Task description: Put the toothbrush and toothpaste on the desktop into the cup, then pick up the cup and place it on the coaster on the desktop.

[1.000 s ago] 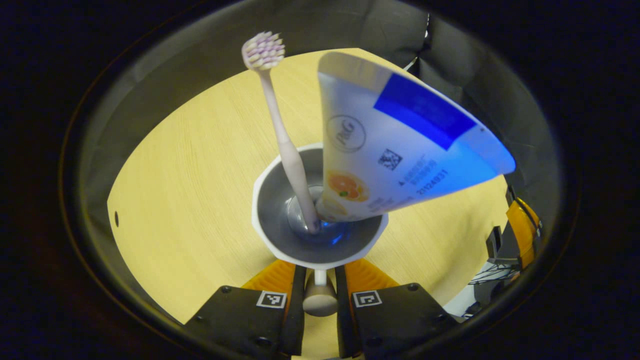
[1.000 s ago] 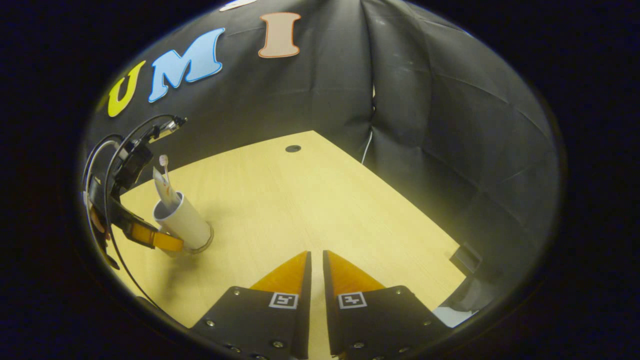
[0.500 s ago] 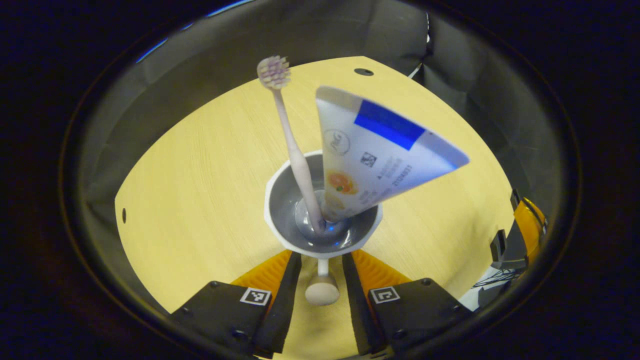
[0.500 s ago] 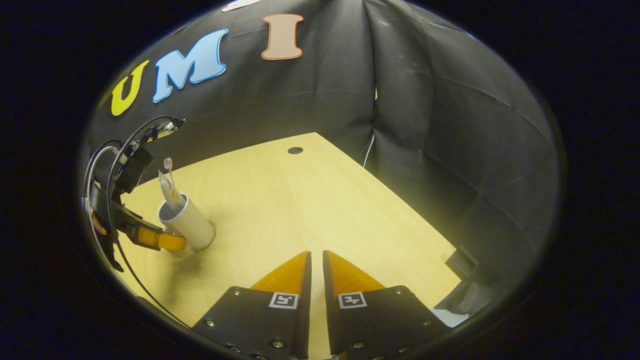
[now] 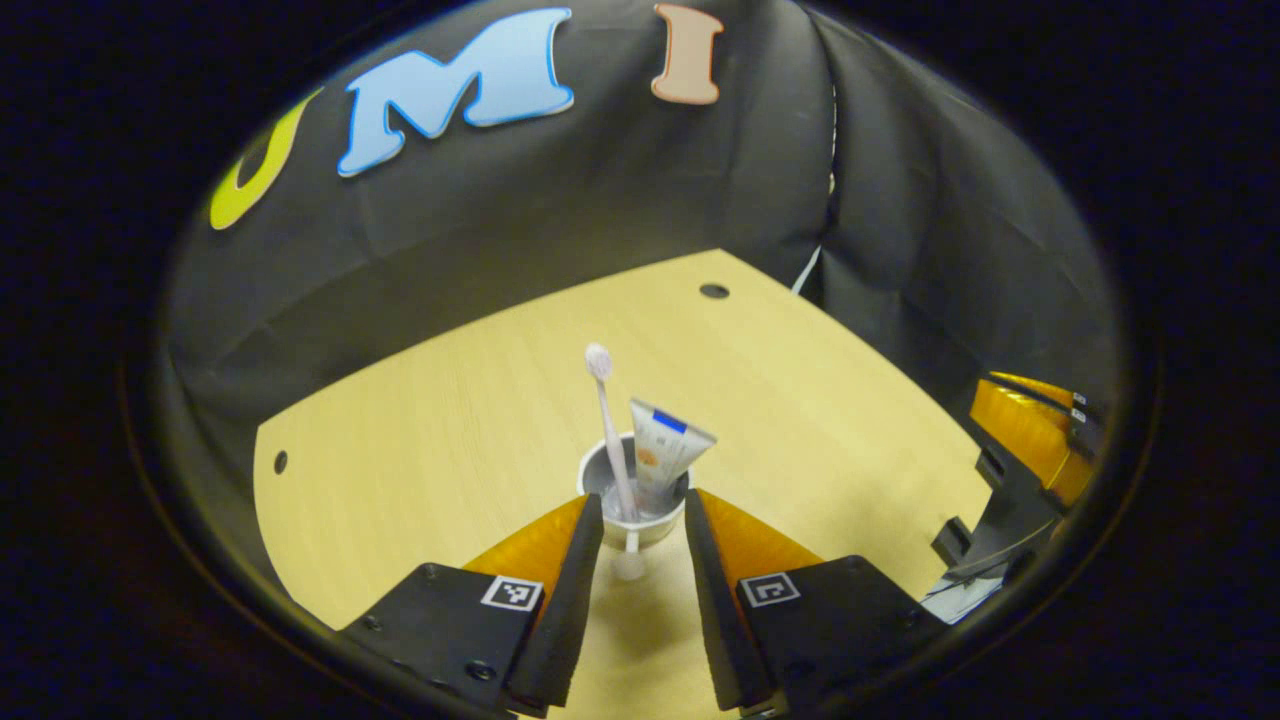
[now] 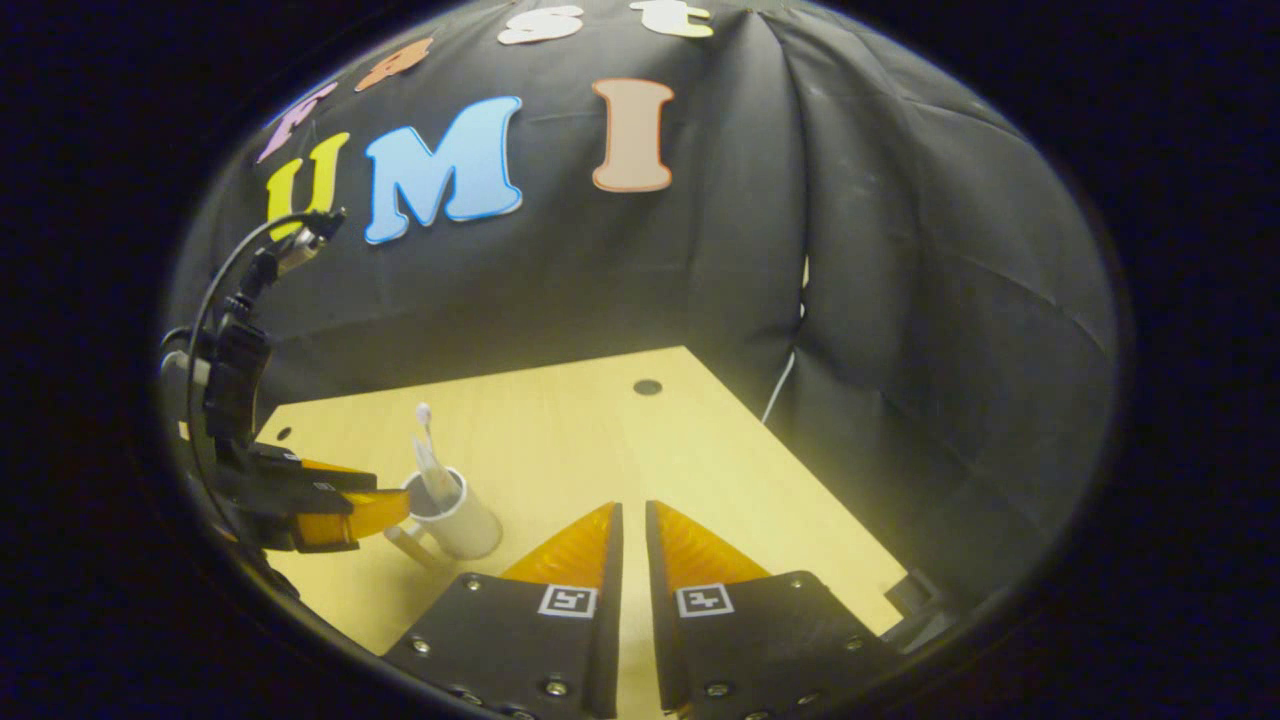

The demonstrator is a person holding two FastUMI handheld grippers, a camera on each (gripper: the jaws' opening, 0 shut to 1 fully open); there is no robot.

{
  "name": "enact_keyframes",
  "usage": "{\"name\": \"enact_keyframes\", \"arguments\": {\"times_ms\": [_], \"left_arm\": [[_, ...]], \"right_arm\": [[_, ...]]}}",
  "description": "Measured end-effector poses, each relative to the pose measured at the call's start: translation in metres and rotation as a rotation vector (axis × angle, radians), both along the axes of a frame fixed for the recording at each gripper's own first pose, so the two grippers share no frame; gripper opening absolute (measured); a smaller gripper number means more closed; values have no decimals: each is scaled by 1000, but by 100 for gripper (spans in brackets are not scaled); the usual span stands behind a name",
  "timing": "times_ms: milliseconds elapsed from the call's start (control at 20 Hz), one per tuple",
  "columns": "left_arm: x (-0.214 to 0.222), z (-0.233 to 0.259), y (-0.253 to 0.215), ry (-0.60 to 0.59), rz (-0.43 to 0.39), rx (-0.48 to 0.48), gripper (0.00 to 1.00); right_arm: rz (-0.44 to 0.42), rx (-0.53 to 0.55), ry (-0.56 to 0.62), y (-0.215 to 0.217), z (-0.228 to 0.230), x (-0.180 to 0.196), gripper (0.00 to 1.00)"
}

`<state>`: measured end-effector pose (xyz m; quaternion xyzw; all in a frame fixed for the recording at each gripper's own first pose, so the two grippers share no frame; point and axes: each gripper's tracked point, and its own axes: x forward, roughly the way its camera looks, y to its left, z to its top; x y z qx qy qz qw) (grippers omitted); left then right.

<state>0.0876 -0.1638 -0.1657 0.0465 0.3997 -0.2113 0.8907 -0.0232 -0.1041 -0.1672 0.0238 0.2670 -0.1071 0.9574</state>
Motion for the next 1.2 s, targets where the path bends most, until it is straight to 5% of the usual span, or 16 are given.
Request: {"name": "enact_keyframes", "arguments": {"times_ms": [500, 750, 950, 1200], "left_arm": [[28, 180, 50, -450, 159, -92, 57], [13, 247, 68, -623, 250, -240, 57], [-7, 276, 80, -685, 307, -269, 56], [-20, 303, 90, -767, 357, -281, 57]], "right_arm": [[157, 8, -233, 47, 116, 36, 14], [187, 19, -405, 51, 195, 51, 14], [212, 6, -570, 61, 252, 54, 14], [256, -12, -602, 73, 260, 54, 17]]}}
